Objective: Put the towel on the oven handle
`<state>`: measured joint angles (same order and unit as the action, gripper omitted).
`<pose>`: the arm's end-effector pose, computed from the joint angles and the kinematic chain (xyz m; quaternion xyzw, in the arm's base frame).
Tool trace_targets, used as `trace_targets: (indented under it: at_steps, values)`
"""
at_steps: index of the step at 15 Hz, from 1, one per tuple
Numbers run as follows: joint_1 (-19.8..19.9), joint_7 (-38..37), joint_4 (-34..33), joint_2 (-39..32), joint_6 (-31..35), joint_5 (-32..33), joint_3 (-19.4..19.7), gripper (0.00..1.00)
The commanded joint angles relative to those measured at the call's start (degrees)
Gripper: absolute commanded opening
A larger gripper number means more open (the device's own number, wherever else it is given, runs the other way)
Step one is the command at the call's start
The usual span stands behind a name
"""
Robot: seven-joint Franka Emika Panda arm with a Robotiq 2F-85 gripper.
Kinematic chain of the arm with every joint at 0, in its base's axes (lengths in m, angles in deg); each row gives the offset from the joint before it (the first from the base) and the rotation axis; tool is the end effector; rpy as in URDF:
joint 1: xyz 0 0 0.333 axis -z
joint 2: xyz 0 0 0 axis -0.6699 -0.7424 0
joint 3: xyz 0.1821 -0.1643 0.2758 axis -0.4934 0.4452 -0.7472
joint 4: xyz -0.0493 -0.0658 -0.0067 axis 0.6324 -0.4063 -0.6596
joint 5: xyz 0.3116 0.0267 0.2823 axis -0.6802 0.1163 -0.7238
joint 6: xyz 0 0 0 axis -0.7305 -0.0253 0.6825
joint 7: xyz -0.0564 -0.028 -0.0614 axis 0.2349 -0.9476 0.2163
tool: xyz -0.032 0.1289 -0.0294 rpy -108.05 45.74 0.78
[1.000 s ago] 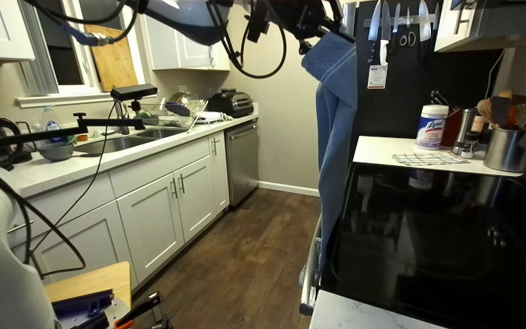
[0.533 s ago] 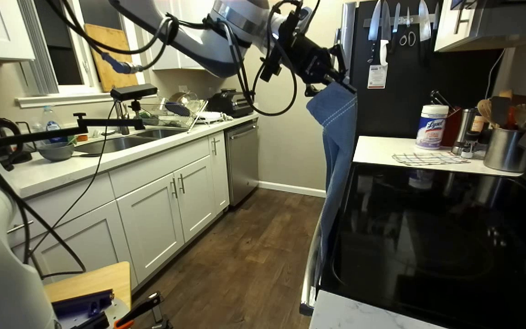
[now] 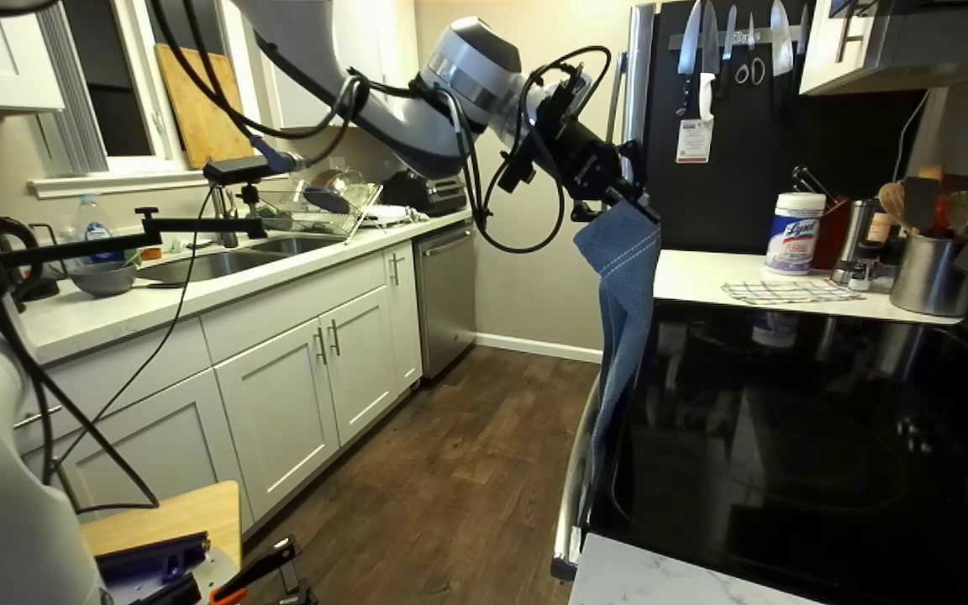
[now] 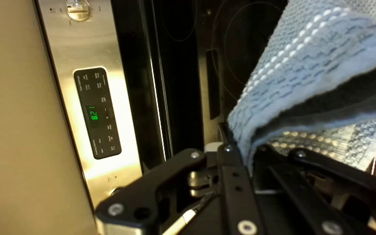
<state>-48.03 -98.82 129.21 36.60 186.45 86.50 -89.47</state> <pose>0.6485 0.0787 0.5248 0.8600 0.2358 0.1628 0.4223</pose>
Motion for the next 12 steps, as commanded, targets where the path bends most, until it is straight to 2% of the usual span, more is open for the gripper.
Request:
trace_targets:
  at_steps: [1, 8, 12]
  values:
    - [-1.8, 0.4, -1.7, -1.6, 0.1, 5.2, -0.5, 0.01]
    - [-4.2, 1.5, 0.2, -0.2, 6.2, 8.5, -2.3, 0.01]
    - [-5.9, 3.7, 2.4, -0.7, 8.0, 5.7, -4.4, 0.01]
